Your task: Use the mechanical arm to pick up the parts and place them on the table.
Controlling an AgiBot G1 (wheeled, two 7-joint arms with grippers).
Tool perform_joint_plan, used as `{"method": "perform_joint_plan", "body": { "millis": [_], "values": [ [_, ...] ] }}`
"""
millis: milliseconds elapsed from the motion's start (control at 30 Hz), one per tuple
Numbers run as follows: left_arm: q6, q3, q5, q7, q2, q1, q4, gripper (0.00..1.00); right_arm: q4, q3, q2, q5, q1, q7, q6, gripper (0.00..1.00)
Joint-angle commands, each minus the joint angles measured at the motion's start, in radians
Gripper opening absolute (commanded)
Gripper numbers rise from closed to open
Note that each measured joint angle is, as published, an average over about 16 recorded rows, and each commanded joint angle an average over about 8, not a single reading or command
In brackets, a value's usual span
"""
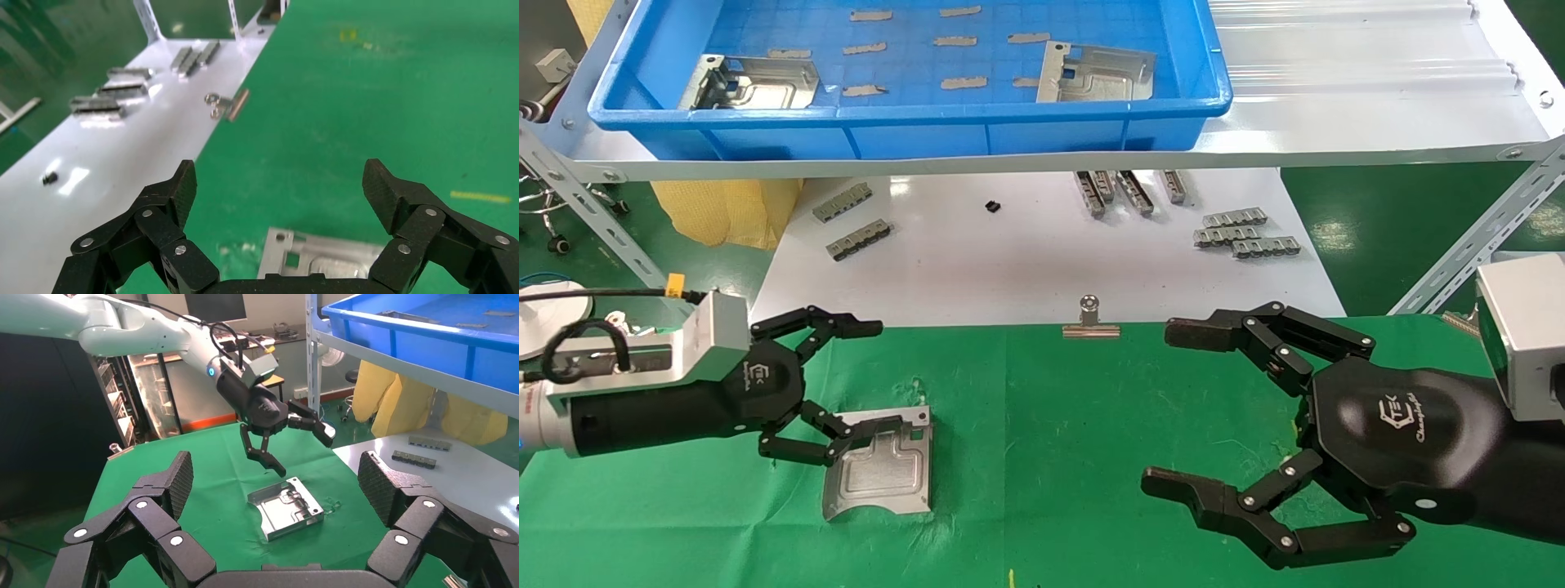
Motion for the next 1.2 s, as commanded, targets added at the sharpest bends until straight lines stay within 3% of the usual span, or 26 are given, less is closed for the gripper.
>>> {"method": "perform_joint_plan", "body": {
  "millis": [33,1200],
  "values": [
    [-0.004,-0.016,-0.01,-0.027,-0.011,0.018,-0.04,1.0,0.0,0.0,0.0,0.0,0.0,0.0,0.0,1.0],
    [-0.065,-0.282,-0.189,-0.488,-0.194,0.322,-0.725,1.0,0.0,0.0,0.0,0.0,0.0,0.0,0.0,1.0]
  ]
}}
